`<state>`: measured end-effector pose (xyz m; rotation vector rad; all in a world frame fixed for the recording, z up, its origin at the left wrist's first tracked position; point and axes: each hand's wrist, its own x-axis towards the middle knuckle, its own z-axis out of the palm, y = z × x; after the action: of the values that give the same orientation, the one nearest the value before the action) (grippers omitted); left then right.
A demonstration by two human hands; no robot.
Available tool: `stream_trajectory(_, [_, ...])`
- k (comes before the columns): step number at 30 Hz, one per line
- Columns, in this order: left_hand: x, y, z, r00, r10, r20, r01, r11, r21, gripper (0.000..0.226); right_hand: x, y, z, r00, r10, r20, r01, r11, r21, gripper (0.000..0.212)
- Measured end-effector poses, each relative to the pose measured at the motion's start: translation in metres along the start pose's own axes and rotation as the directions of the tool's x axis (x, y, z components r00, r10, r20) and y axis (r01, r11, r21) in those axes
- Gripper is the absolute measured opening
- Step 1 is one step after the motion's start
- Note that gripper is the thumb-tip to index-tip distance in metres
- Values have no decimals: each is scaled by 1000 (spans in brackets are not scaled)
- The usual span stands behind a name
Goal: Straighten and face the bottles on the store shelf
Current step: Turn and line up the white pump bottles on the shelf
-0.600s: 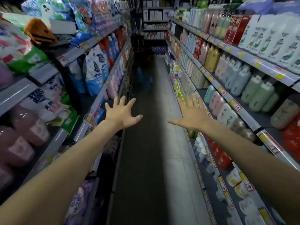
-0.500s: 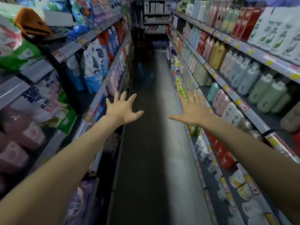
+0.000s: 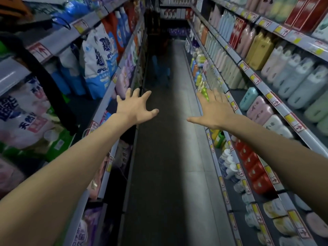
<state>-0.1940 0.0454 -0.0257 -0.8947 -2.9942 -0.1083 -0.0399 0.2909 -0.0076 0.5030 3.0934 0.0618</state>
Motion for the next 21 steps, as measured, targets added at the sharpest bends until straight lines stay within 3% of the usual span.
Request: stream_trajectory(21, [287, 66, -28, 1000, -19, 7, 19, 1000, -14, 91, 299, 109, -29, 998, -18, 52, 12, 993, 114, 111])
